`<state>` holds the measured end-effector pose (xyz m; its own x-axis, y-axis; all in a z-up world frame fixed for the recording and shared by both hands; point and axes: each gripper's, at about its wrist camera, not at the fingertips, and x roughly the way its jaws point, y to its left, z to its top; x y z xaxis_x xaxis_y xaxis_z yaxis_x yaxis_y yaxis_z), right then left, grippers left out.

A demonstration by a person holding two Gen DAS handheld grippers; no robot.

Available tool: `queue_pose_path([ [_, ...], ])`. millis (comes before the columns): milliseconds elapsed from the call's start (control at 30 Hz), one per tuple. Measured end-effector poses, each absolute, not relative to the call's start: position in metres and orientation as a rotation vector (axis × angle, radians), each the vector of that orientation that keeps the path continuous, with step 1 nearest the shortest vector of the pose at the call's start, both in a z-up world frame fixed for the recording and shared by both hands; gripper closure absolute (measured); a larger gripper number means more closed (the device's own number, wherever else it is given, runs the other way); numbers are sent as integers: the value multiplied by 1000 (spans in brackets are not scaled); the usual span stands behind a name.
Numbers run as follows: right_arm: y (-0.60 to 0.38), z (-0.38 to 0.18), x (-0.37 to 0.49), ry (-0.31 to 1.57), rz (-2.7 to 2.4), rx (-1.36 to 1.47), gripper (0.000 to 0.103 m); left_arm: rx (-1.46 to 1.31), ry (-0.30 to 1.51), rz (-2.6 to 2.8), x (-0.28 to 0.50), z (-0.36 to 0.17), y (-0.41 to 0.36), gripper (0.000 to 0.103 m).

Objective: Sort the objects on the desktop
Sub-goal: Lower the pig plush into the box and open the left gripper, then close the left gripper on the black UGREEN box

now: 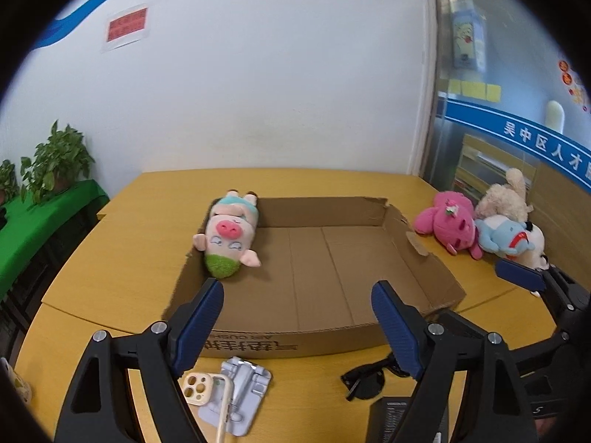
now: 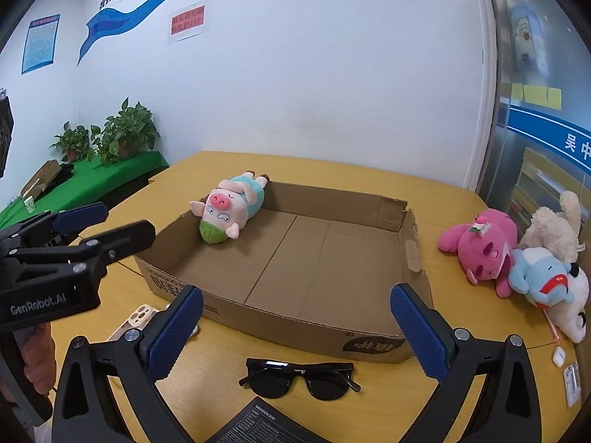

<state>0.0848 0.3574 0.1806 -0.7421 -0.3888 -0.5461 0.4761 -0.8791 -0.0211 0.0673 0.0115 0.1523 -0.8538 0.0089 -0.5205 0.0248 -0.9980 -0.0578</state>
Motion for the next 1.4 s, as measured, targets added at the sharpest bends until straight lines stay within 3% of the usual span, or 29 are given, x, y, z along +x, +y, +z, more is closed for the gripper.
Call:
queue_pose_path([
  [433,368,154,49,104,-2484,824,0,1014,92,-3015,52,128,33,20],
  [600,383,117,54,50,-2336,909,0,1248,229,-3017,43,90,32,20],
  [867,420,38,98,-13,-2037,1240,0,1666,261,-3009,53,18,43,20],
  [1000,408,19,106,-17,-1971,1314,0,1783,371,-3018,54,1,44,21],
  [1400,331,12,134,362,-1899,1196,1,1916,557,-2932,65,-26,15,22],
])
